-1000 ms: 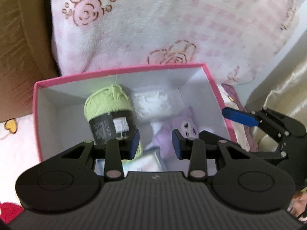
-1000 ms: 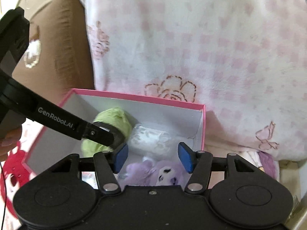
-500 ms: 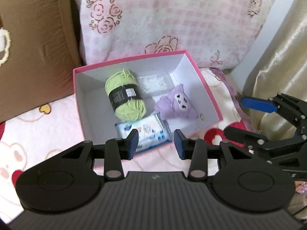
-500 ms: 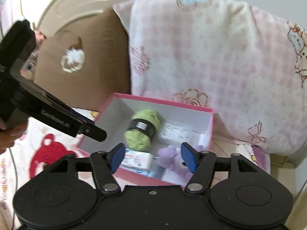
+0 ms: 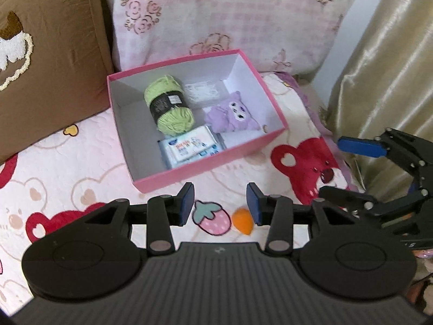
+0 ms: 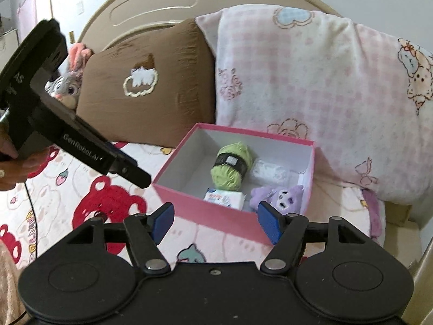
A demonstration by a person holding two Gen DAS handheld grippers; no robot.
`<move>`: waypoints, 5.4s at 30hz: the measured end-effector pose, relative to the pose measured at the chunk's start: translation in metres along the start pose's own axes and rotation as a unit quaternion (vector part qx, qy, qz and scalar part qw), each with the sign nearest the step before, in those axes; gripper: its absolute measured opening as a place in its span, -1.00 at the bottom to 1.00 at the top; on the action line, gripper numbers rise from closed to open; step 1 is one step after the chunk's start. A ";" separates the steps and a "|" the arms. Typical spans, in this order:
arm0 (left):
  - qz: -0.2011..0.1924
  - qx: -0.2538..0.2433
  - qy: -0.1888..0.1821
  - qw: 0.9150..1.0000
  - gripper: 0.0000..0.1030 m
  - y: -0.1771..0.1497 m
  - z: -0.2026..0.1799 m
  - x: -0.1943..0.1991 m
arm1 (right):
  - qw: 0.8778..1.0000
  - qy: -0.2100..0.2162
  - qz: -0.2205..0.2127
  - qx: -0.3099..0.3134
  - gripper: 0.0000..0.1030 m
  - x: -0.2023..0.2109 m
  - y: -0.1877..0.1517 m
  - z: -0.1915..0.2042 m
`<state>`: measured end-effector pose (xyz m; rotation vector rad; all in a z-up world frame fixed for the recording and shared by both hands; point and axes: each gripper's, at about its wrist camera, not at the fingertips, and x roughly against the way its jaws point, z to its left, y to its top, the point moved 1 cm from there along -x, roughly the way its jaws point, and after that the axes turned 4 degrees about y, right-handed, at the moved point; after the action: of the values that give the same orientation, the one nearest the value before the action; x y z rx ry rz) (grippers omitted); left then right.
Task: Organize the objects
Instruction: 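Move the right tool down to the orange makeup sponge, then close the right tool on the orange sponge and lift it, then carry the orange sponge with the right tool over the pink box, then lower the sponge into the pink box, open the right tool, withdraw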
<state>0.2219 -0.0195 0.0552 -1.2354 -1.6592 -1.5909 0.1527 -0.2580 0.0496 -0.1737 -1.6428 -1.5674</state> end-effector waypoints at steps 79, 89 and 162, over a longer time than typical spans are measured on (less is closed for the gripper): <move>-0.114 0.118 -0.107 0.981 -0.06 -0.154 0.002 -0.190 | 0.999 -0.032 0.024 -0.025 -0.23 -0.152 -0.171 0.005; -0.105 0.113 -0.140 0.978 -0.47 -0.155 -0.005 -0.191 | 0.998 -0.047 0.018 -0.024 -0.29 -0.147 -0.173 0.012; -0.054 0.128 -0.066 0.988 -0.48 0.074 0.044 -0.157 | 0.996 -0.003 0.046 -0.082 -0.27 -0.203 0.036 -0.083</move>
<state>0.3658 -0.0245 -0.0512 -1.1561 -1.9746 -1.3289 0.3432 -0.2349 -0.0627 -0.3368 -1.4892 -1.6320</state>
